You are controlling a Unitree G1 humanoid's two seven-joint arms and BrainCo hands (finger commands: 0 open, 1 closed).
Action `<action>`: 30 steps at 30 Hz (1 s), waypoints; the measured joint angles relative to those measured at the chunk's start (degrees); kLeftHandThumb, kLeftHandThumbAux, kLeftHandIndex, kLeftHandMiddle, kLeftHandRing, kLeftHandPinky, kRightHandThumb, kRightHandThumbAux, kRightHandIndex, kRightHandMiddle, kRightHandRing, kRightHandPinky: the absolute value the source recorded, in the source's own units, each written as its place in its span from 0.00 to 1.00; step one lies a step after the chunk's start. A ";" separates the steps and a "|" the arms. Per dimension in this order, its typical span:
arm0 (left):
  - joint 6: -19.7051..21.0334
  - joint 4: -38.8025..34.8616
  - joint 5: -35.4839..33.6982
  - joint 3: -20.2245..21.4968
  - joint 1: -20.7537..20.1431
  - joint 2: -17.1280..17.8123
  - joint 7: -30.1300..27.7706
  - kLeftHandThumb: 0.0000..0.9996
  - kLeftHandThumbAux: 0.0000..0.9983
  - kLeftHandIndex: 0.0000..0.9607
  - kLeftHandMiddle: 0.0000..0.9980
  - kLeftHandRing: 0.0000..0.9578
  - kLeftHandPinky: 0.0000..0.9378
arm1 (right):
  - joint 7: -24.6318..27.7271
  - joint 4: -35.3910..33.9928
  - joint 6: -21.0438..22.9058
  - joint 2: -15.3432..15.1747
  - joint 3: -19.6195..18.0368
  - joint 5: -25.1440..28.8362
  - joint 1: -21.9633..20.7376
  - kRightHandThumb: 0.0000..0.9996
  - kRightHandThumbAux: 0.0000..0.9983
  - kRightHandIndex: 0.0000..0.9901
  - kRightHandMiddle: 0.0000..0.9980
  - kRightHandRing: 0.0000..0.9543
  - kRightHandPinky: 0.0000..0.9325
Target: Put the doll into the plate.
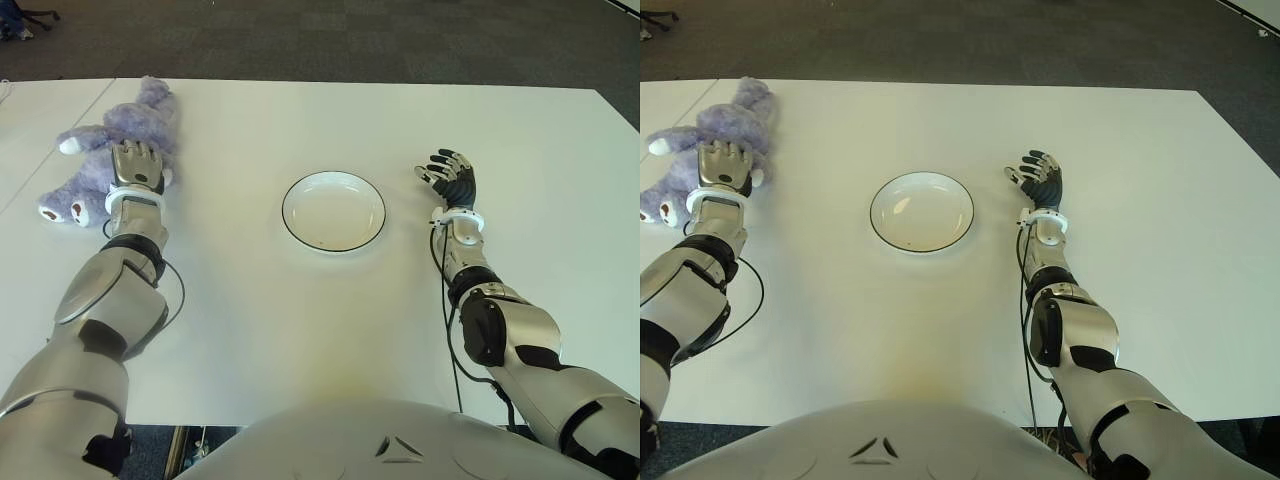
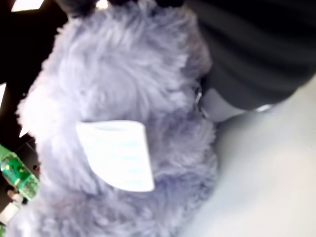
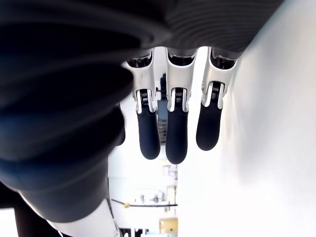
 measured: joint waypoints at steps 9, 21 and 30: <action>-1.98 -1.07 -4.84 5.30 -0.30 -0.98 4.01 0.95 0.66 0.39 0.49 0.55 0.82 | -0.05 0.00 0.00 -0.33 0.01 0.00 0.12 0.20 0.91 0.27 0.32 0.34 0.34; -4.28 -10.60 -6.46 6.81 0.59 -2.35 8.53 0.95 0.65 0.39 0.50 0.55 0.80 | -0.04 0.00 -0.01 -0.75 -0.18 0.07 0.21 0.21 0.91 0.28 0.33 0.35 0.36; -5.52 -28.44 -2.24 5.95 5.00 -1.53 11.29 0.95 0.65 0.39 0.51 0.56 0.84 | -0.03 -0.10 -0.03 -0.63 -0.03 0.00 0.10 0.19 0.91 0.27 0.32 0.34 0.34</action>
